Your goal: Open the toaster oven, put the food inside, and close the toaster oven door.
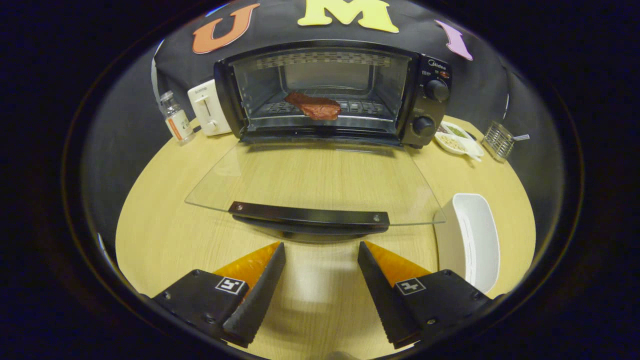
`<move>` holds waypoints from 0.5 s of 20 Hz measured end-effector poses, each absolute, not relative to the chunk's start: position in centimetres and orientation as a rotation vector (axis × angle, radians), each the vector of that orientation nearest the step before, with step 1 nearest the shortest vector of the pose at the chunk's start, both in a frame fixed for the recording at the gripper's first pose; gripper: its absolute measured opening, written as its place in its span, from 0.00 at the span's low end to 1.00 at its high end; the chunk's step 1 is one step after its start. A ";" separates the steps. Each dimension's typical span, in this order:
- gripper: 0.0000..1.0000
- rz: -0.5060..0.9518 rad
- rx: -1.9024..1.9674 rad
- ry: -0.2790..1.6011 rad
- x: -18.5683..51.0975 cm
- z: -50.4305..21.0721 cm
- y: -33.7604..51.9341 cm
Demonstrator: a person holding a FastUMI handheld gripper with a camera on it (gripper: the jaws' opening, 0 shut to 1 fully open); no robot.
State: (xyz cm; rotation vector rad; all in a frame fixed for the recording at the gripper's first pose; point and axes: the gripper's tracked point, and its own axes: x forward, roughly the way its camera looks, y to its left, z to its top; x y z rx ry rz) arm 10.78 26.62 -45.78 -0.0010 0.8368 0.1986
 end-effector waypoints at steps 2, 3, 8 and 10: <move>0.94 0.209 -0.005 0.840 10.9 -45.3 26.8; 0.94 0.211 -0.007 0.835 11.1 -44.9 26.8; 0.94 0.222 -0.008 0.789 12.0 -41.7 26.8; 0.94 0.227 -0.001 0.776 12.7 -40.6 26.8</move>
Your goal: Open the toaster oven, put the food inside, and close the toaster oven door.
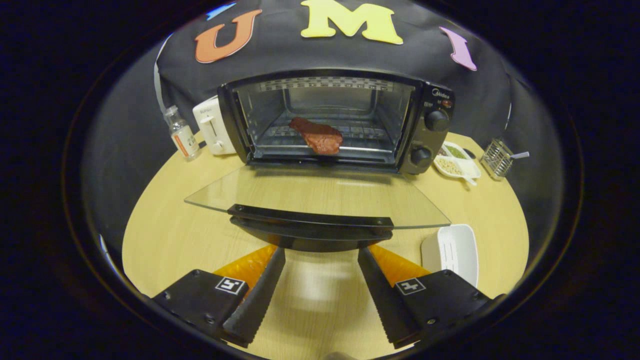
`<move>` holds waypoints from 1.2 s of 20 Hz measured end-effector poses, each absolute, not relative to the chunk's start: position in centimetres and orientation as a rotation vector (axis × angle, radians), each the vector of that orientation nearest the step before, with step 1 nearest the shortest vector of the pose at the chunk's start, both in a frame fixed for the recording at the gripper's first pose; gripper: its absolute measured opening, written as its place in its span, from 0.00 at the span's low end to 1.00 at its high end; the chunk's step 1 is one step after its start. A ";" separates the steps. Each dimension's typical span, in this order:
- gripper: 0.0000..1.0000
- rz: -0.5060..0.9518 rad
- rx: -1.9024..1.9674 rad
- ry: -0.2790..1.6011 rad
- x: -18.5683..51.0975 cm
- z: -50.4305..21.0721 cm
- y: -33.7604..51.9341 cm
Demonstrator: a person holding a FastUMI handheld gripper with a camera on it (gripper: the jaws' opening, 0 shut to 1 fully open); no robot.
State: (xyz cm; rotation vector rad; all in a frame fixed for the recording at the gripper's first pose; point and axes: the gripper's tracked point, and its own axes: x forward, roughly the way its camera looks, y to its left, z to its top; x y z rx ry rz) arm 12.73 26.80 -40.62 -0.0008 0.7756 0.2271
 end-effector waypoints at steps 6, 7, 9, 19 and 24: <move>0.94 0.209 0.022 0.735 16.1 -37.2 26.1; 0.94 0.210 0.025 0.726 16.6 -36.7 26.1; 0.94 0.212 0.019 0.704 17.6 -35.3 26.2; 0.94 0.220 0.036 0.573 20.2 -29.9 26.6; 0.94 0.200 0.056 0.579 19.2 -29.9 25.4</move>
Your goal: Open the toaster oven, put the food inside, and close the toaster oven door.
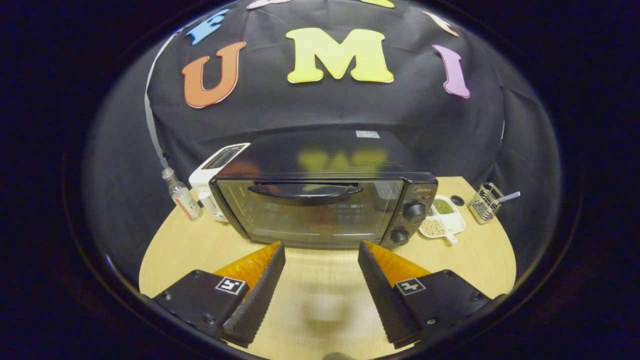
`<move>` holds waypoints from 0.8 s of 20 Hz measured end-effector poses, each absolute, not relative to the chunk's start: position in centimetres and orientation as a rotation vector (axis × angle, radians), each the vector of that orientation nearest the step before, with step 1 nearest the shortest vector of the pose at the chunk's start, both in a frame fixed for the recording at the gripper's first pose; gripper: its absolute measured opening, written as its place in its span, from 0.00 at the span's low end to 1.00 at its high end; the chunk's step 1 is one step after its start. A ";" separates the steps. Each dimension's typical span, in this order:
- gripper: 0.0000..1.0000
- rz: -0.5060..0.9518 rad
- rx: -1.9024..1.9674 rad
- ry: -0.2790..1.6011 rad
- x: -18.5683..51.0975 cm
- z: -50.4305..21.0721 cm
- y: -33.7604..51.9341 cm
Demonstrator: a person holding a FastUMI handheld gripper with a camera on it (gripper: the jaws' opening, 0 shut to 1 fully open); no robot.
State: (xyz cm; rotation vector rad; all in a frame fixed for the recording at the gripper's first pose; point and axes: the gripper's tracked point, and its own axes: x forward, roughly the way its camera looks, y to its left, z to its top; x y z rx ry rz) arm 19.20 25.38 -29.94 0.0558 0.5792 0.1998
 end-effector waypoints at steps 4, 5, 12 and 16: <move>0.94 0.187 0.062 0.575 18.0 -29.9 23.9; 0.94 0.182 0.068 0.575 17.5 -29.6 23.5; 0.94 0.123 0.015 0.464 13.0 -23.4 14.4; 0.94 0.093 0.047 0.319 9.8 -15.2 7.3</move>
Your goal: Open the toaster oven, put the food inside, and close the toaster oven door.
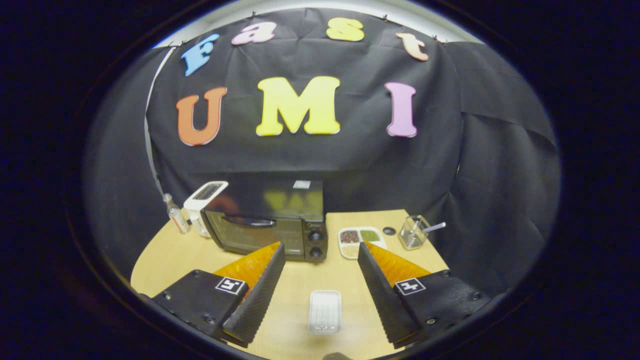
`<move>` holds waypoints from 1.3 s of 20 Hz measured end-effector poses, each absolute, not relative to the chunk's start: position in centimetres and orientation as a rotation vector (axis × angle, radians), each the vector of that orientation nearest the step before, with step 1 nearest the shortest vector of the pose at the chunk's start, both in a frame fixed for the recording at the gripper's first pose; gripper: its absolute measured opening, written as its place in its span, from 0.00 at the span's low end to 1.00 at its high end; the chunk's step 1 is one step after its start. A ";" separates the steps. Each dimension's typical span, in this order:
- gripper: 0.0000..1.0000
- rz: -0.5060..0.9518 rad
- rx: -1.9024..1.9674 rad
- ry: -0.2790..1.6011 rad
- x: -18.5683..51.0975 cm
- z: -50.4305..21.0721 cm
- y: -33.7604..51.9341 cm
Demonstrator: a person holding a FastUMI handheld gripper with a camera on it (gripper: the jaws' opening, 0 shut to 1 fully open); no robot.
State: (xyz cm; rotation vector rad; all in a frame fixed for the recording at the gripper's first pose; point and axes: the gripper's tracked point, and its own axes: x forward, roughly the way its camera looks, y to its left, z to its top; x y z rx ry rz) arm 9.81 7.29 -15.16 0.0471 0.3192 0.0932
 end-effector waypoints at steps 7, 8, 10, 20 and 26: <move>0.98 0.071 0.031 0.089 4.8 -4.0 -4.0; 0.98 0.071 0.022 0.064 4.1 -3.2 -5.1; 0.98 0.061 -0.013 0.020 3.0 -2.4 -7.1; 0.98 0.083 0.034 -0.034 0.3 -3.5 -11.2; 0.98 0.091 0.081 -0.033 -0.1 -3.9 -11.2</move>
